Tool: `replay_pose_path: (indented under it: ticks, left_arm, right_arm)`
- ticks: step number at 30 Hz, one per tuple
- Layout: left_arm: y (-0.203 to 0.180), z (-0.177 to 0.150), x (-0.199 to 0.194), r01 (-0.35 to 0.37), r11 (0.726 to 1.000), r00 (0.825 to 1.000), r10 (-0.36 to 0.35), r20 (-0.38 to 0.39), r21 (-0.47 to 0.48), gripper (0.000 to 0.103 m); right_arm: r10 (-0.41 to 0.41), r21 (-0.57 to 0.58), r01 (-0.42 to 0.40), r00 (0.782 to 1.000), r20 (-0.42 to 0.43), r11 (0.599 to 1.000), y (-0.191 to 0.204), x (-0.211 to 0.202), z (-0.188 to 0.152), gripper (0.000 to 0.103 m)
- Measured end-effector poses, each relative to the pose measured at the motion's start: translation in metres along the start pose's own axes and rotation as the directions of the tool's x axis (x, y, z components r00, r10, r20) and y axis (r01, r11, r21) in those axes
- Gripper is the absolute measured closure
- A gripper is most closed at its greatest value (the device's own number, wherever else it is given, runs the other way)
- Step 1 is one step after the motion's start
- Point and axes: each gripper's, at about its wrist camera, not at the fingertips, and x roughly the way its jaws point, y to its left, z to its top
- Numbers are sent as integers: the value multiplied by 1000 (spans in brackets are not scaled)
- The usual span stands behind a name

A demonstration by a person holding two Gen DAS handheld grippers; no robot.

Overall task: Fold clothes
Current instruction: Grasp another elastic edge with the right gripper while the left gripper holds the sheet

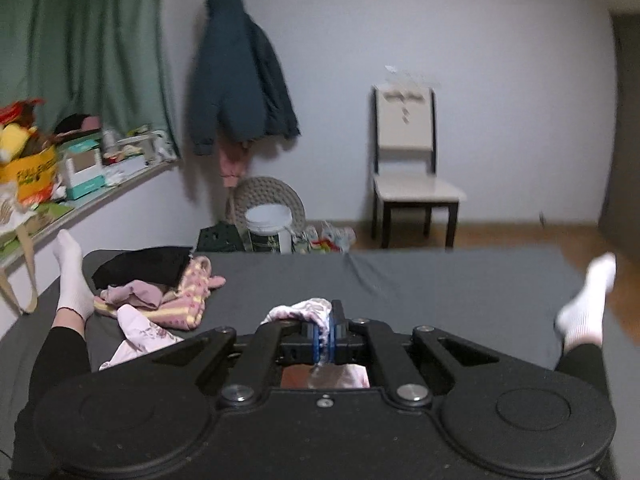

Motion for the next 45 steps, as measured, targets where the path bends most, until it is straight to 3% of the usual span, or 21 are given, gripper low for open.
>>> replay_pose_path:
  ticks: [2,4,7,9,16,23,27,33,38,42,45]
  left_arm:
    - [-18,-16,-16,25,993,999,-28,20,118,8]
    - [-40,-33,-29,34,956,998,-47,39,291,8]
    - [-65,-50,-29,-69,898,997,45,65,435,8]
    - [-69,-51,-23,-116,900,993,97,68,420,8]
    - [-70,-37,-13,-179,948,982,154,113,265,8]
    - [-78,-27,-18,-144,981,982,125,145,133,8]
    - [-86,-24,-27,-128,982,980,105,168,137,8]
    - [-74,-24,-29,-256,951,958,225,179,172,8]
    - [-43,-17,-47,-335,938,930,314,193,90,8]
    - [-28,2,-65,-413,909,882,388,268,45,8]
    - [-19,23,-85,-477,878,834,438,335,40,8]
  right_arm:
    - [13,-31,-12,1000,20,999,7,-6,11,98]
    - [28,-47,-27,999,39,999,11,-15,23,98]
    - [45,-55,-41,996,73,998,15,-34,40,98]
    - [54,-51,-50,994,92,997,17,-47,49,98]
    - [116,-65,-106,978,176,992,31,-91,70,98]
    - [153,-102,-131,957,246,986,55,-118,74,98]
    - [176,-108,-153,950,258,982,64,-126,71,98]
    - [203,-56,-195,939,278,979,51,-150,71,98]
    - [185,-4,-194,932,313,981,24,-178,68,98]
    - [126,33,-144,940,318,989,2,-195,50,97]
    - [63,88,-94,951,302,992,-19,-205,35,97]
